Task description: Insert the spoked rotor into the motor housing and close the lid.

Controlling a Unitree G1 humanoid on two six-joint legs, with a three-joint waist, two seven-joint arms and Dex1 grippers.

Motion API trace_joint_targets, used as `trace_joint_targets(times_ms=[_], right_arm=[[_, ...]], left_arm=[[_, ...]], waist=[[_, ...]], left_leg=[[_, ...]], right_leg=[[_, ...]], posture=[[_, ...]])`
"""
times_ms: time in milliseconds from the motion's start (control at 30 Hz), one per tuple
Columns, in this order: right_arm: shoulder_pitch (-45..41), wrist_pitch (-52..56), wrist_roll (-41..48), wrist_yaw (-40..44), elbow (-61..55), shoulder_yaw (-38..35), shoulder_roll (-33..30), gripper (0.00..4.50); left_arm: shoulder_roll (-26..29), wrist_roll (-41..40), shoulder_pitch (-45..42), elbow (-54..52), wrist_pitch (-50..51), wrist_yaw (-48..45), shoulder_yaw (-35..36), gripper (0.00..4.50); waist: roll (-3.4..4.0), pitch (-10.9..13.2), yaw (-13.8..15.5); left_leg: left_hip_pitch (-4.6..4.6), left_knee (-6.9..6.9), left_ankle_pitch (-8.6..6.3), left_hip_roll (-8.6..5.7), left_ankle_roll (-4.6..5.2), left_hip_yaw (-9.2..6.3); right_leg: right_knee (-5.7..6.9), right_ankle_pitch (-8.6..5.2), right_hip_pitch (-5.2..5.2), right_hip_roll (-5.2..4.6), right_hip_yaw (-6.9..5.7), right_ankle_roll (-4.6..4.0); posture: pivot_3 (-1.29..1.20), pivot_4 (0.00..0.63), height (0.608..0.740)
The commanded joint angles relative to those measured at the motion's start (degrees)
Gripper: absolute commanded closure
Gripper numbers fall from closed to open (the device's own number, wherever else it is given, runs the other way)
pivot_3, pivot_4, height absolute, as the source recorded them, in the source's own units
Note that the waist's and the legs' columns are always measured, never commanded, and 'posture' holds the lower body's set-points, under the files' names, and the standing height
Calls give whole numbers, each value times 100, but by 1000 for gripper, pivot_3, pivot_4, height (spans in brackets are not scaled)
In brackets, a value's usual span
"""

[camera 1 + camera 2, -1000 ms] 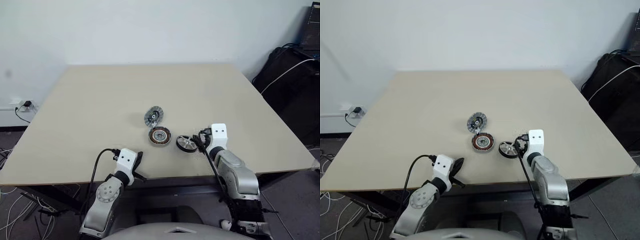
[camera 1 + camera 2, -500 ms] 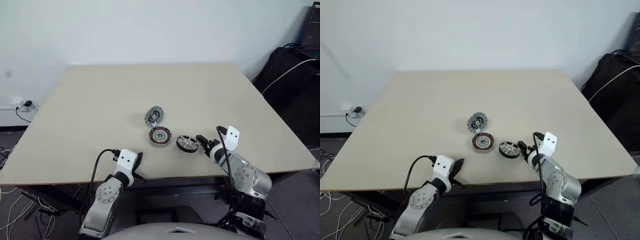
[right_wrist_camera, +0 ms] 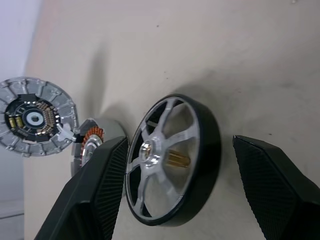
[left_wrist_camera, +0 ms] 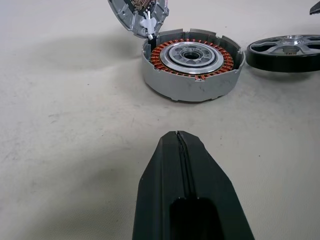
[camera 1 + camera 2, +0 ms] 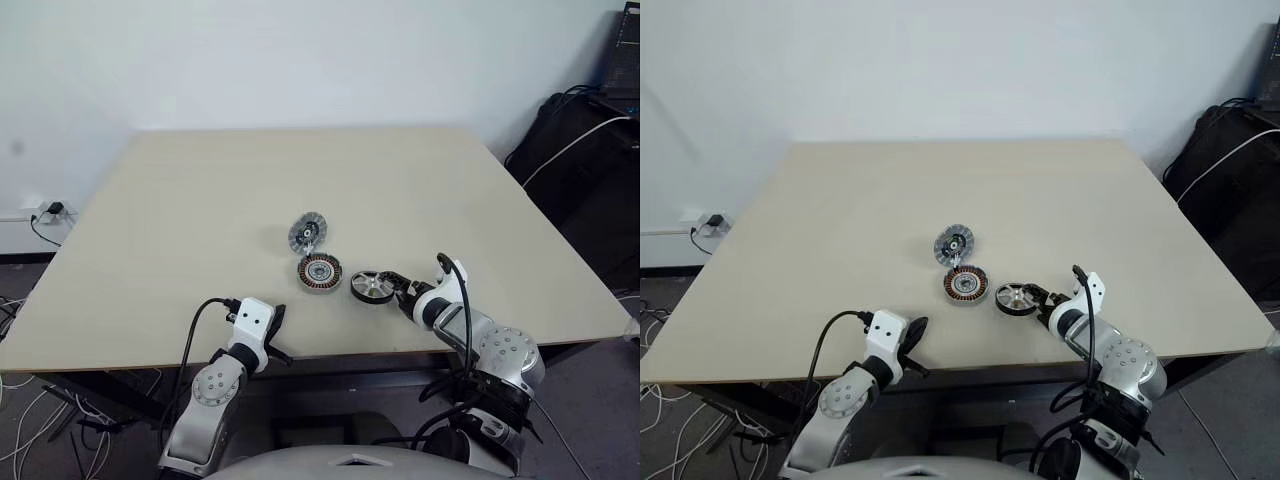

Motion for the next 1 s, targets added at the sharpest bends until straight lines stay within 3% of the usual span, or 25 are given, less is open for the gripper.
trace_joint_targets(times_ms=[33,267,367,633,1000], right_arm=[[-105,81,320,-70,41,-140,21,947],[-80,119,682,-300,448,-479,101,947],[-25,91,778,-371,551,-482,95,1508],[38,58,961,-461,629,-459,115,4126],[33,71,1357,-509,382,-421,156,4201]], left_arm=[[-1,-68,-51,-129,-54,6,21,4500],[13,-62,-63,-125,-48,-10,14,4500],[20,-64,-56,-129,-42,-12,15,4500],[44,-69,-13,-153,-12,-20,22,4500],[64,-67,42,-201,31,-13,28,4500]], waist=[[0,0,1],[4,-1,-1],[4,-1,-5],[7,0,-11],[10,3,-12]], left_leg=[[0,0,0,0,0,0],[0,0,0,1,1,-1],[1,0,0,2,1,0],[-2,-3,0,3,1,0],[-7,-4,-1,4,2,0]], right_leg=[[0,0,0,0,0,0],[-1,0,0,0,0,0],[-1,0,1,0,0,0],[-1,-1,-3,1,0,0],[-4,-2,-8,0,0,1]], posture=[[0,0,740],[0,0,740],[0,0,740],[0,0,740],[0,0,740]])
